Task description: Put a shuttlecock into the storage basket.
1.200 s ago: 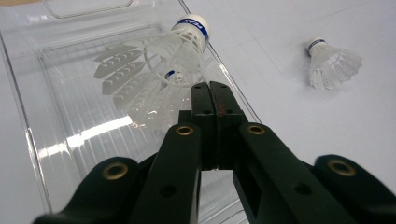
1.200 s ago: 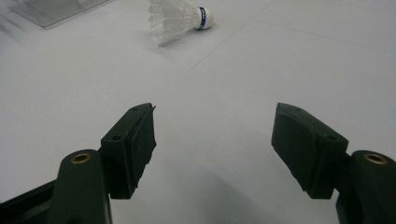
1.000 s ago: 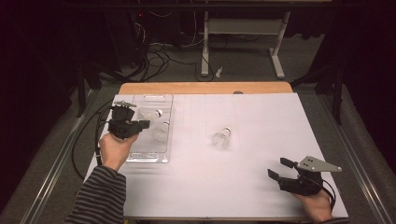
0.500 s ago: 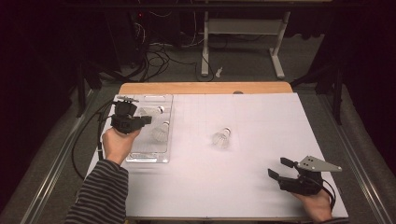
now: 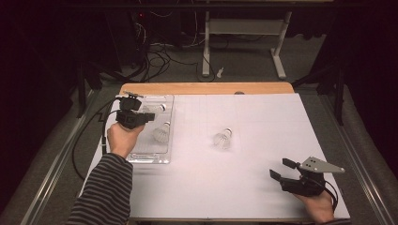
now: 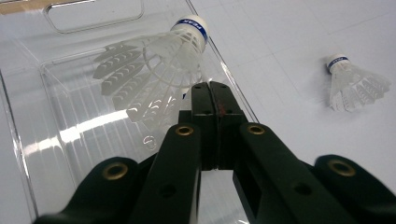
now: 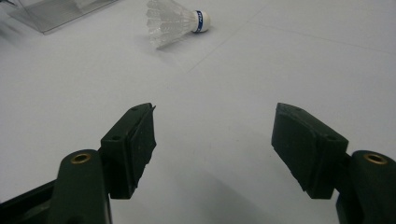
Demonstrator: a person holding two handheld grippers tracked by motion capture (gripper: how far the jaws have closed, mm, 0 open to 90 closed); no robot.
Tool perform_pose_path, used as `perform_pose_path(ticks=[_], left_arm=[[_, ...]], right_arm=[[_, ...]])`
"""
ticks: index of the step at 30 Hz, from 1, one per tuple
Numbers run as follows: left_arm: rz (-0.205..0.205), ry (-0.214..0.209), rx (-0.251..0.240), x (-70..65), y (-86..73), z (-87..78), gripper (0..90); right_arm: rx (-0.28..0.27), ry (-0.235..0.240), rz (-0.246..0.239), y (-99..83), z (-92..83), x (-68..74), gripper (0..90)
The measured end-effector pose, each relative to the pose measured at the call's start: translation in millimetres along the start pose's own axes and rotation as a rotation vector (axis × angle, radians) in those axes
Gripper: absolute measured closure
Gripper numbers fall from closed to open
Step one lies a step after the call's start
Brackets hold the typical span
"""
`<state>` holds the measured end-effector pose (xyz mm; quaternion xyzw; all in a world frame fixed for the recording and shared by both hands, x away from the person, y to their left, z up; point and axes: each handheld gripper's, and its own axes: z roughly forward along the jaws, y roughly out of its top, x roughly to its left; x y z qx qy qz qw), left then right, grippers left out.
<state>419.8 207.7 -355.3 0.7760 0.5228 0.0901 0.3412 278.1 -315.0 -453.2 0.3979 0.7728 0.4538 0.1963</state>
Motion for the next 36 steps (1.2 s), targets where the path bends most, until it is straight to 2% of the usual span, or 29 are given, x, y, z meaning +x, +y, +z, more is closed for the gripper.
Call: perform_pose_path(ticks=[6,15,36], left_arm=[[-0.005,0.013,0.005,3.1,4.5,0.3,89.8],[-0.044,0.013,-0.009,10.0,9.2,9.9,89.7],[-0.083,0.038,0.041,17.0,13.0,41.8,89.6]], right_arm=[[0.005,0.001,0.0,0.2,1.2,0.1,30.8],[-0.002,0.0,-0.001,0.2,0.3,0.5,30.9],[-0.002,0.001,0.003,0.0,-0.2,-0.4,30.9]])
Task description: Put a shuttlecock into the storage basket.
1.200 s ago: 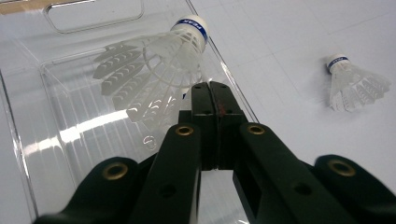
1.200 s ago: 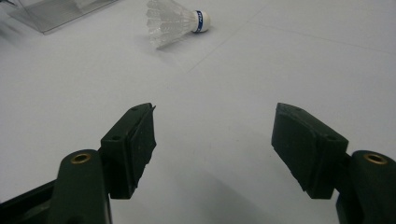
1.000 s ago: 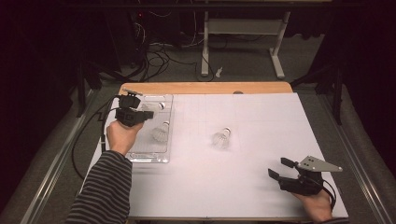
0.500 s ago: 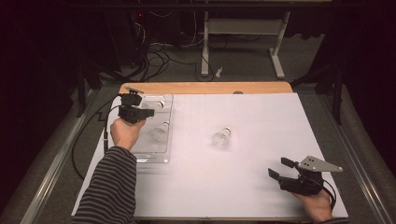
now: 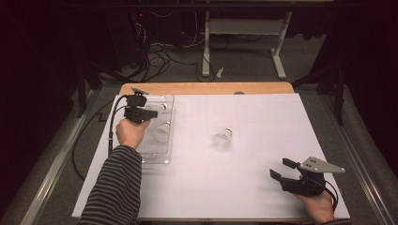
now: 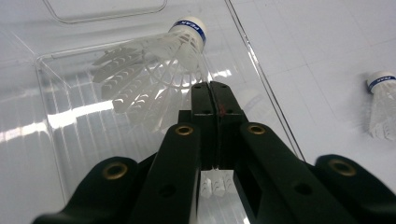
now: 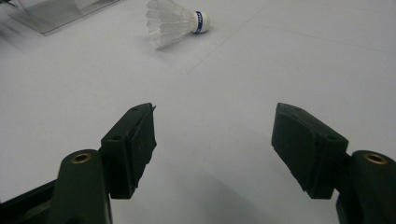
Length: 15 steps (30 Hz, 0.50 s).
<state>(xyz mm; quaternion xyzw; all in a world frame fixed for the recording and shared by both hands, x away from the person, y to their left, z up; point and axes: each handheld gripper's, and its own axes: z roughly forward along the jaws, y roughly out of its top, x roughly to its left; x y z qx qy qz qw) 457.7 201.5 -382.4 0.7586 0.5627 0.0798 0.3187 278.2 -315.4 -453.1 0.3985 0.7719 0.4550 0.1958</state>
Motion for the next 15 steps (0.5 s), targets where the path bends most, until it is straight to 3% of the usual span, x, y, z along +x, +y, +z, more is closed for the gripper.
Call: perform_pose_path(ticks=[15], left_arm=[[-0.008,0.009,0.043,2.2,0.5,17.2,89.6]], right_arm=[[-0.004,-0.002,-0.003,0.2,-0.4,0.2,31.1]])
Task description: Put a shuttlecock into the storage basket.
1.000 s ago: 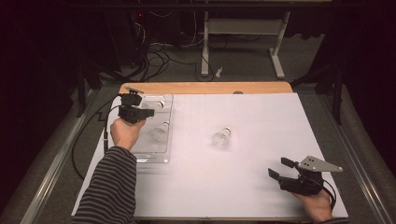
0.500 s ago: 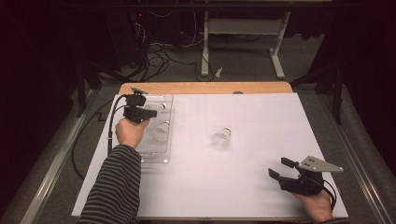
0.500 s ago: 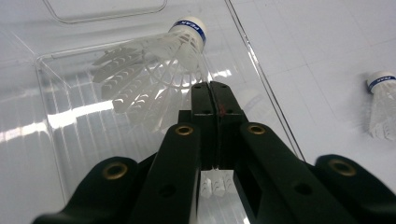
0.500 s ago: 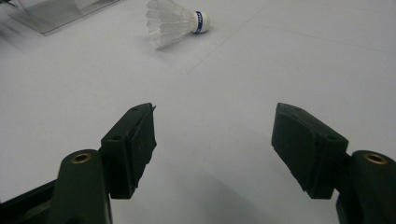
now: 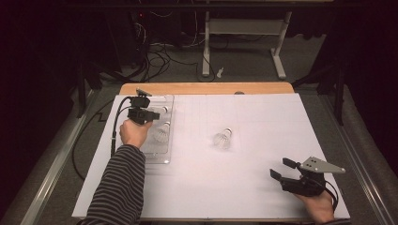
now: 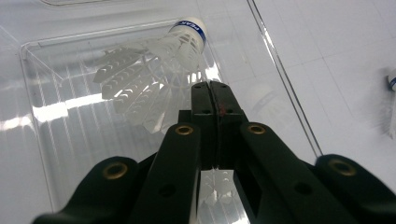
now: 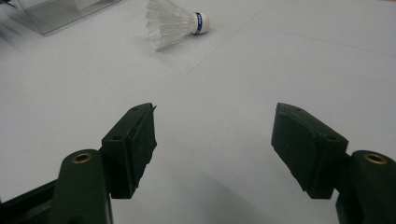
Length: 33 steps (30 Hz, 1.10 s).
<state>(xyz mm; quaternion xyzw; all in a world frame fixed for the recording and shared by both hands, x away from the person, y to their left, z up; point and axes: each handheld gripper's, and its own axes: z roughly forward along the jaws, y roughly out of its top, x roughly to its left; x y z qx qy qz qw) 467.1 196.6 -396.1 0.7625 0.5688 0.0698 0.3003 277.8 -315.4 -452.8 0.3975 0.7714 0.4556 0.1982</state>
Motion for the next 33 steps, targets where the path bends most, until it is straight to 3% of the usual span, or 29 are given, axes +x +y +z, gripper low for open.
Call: perform_pose_path(ticks=[12,19,22,28,31,33], left_arm=[[-0.016,-0.006,0.019,1.2,0.8,8.4,89.0],[-0.003,0.018,0.031,-0.4,0.2,11.3,88.1],[-0.014,0.01,0.046,0.1,-0.1,11.8,78.8],[-0.018,0.014,0.049,1.3,-3.4,7.1,70.5],[-0.019,0.023,0.04,1.4,-4.2,2.1,66.4],[0.0,0.051,0.038,-0.8,-4.7,-0.8,63.3]], right_arm=[[-0.003,-0.006,0.002,0.1,-0.5,0.0,31.4],[-0.005,-0.009,0.0,0.1,-1.1,0.0,31.5],[-0.006,-0.01,0.0,0.0,-1.1,-0.4,31.5],[-0.006,-0.013,-0.001,-0.2,-1.5,-0.2,31.6],[-0.006,-0.012,-0.003,-0.1,-1.6,0.0,31.6],[-0.006,-0.013,-0.002,-0.1,-1.5,0.0,31.5]])
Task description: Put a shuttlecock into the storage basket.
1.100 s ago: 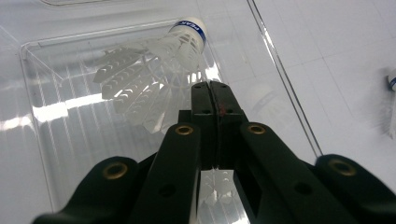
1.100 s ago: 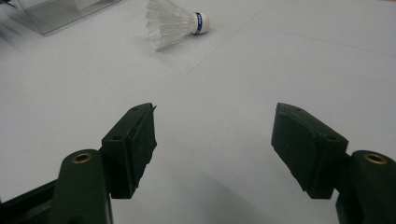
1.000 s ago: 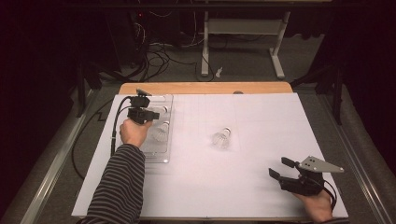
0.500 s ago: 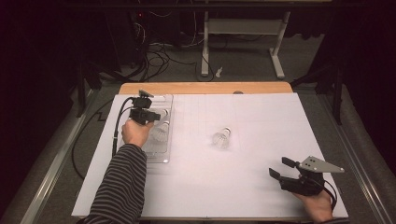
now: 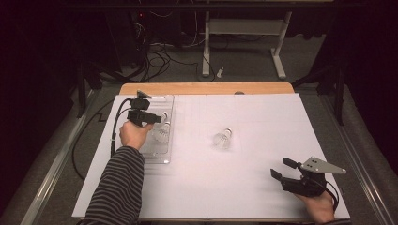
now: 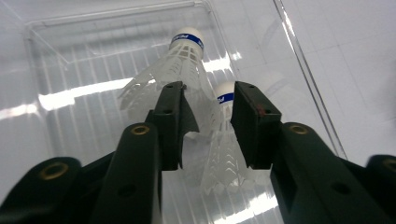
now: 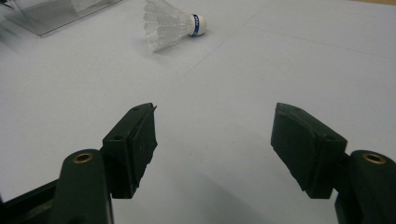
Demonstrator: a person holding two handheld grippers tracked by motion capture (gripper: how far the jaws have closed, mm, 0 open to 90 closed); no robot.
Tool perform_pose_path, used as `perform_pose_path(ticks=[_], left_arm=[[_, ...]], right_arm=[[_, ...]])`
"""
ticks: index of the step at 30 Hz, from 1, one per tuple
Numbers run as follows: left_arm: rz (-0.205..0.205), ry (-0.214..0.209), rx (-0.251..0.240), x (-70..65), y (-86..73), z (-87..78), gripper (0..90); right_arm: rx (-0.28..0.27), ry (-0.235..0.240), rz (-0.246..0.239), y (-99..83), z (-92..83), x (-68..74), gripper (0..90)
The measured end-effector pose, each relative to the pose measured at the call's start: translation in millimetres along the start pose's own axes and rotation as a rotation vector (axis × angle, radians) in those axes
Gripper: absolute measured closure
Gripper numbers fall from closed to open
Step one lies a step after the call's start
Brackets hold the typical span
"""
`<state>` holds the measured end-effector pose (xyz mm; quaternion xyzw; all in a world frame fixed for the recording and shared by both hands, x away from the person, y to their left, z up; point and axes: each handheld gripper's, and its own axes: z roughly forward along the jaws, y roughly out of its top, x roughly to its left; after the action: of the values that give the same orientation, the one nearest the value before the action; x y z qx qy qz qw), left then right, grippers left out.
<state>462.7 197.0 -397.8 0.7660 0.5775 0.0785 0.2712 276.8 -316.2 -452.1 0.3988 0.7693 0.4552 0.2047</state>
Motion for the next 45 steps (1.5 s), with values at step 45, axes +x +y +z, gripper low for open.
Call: perform_pose_path(ticks=[45], left_arm=[[0.082,-0.011,-0.048,-15.3,-25.1,-22.5,46.8]], right_arm=[[0.006,-0.005,0.006,-0.5,1.0,-0.5,31.4]])
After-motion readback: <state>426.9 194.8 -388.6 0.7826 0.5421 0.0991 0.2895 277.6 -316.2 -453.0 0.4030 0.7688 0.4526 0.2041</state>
